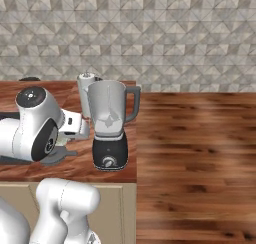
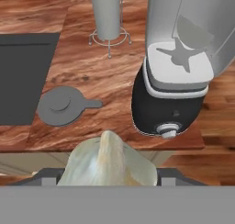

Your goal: Grab the lemon wedge and garlic from the fridge, place them in the blender, close the lid, and turn on the blender to create a marinade.

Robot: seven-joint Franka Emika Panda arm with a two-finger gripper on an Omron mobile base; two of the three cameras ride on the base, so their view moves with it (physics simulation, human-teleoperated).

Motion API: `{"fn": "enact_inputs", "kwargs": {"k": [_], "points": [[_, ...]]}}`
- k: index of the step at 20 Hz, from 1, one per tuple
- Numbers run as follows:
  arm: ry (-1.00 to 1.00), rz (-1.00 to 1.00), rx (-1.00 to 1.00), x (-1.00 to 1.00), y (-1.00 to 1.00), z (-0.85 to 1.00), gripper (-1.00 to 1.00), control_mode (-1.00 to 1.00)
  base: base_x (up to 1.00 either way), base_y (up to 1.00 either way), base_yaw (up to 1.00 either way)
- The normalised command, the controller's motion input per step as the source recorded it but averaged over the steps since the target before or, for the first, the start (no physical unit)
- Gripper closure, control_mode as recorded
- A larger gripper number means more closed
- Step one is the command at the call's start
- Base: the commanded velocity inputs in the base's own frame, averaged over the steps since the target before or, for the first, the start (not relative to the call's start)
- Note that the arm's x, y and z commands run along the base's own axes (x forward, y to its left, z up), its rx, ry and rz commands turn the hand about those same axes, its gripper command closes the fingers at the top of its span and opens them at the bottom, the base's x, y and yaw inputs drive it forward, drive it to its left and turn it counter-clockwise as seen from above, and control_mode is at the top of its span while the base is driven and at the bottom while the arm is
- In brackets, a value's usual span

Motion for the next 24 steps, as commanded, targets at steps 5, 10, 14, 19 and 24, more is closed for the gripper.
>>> {"fn": "enact_inputs", "kwargs": {"k": [5,10,14,19,24], "points": [[0.01,0.00,0.00,0.00,0.00,0.20,1.00,-1.00,0.00,0.00,0.00],[-0.06,0.00,0.00,0.00,0.00,0.40,1.00,-1.00,0.00,0.00,0.00],[-0.01,-0.06,0.00,0.01,0.00,0.44,1.00,-1.00,0.00,0.00,0.00],[-0.03,-0.09,0.00,0.11,0.00,0.43,1.00,-1.00,0.00,0.00,0.00],[-0.05,-0.09,0.00,0.10,-0.08,0.48,1.00,-1.00,0.00,0.00,0.00]]}}
